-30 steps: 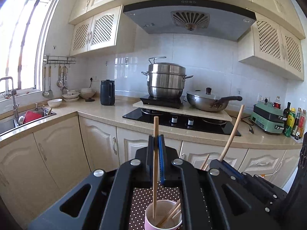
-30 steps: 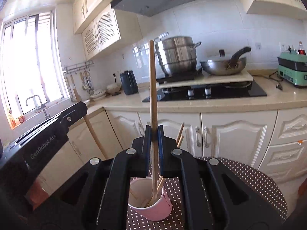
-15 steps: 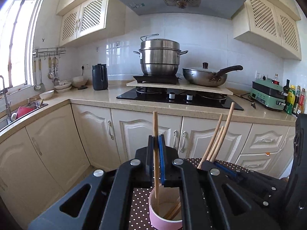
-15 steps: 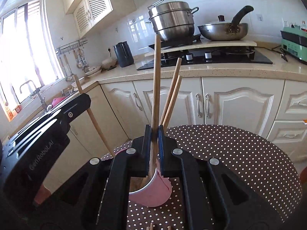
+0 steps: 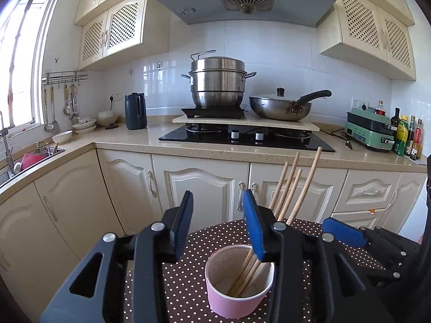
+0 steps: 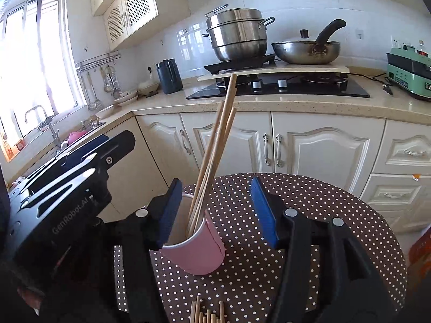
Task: Organize utensils
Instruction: 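Drop the chopstick into the pink cup and open the right gripper, then move both grippers from the pink cup back to the chopstick pile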
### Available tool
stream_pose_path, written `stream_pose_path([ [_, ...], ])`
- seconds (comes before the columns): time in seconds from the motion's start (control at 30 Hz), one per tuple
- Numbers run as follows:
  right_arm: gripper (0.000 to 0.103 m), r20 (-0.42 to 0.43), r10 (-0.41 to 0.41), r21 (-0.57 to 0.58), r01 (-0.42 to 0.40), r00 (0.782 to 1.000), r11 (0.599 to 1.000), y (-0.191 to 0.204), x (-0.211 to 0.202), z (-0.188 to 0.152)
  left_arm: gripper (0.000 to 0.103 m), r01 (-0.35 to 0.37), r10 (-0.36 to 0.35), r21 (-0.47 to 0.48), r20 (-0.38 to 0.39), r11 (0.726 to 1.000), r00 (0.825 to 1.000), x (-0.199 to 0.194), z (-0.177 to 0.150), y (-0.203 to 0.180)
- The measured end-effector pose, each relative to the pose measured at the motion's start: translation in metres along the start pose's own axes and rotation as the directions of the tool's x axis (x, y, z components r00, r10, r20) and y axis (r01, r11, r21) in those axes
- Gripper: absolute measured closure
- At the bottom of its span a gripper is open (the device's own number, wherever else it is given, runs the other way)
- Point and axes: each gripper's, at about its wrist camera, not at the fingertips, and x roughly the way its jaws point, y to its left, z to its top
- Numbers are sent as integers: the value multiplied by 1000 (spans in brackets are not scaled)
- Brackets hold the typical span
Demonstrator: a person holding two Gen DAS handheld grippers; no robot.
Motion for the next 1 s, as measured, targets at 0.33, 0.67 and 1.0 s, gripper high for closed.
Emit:
stream_pose_path([
  [0.33, 40, -64, -53, -8, 53, 997, 999, -9, -35, -29, 47, 75, -76, -26, -74, 997, 994, -33, -31, -1],
  [0.67, 32, -179, -96, -4, 97, 979, 995, -13, -61, -85, 44, 134, -133, -18, -263, 991, 955, -56, -104, -6],
  [1.0, 31, -267, -167, -44, 161, 949, 986, -5, -79, -140, 44, 221, -239, -91, -423, 971, 874, -72, -159, 2],
])
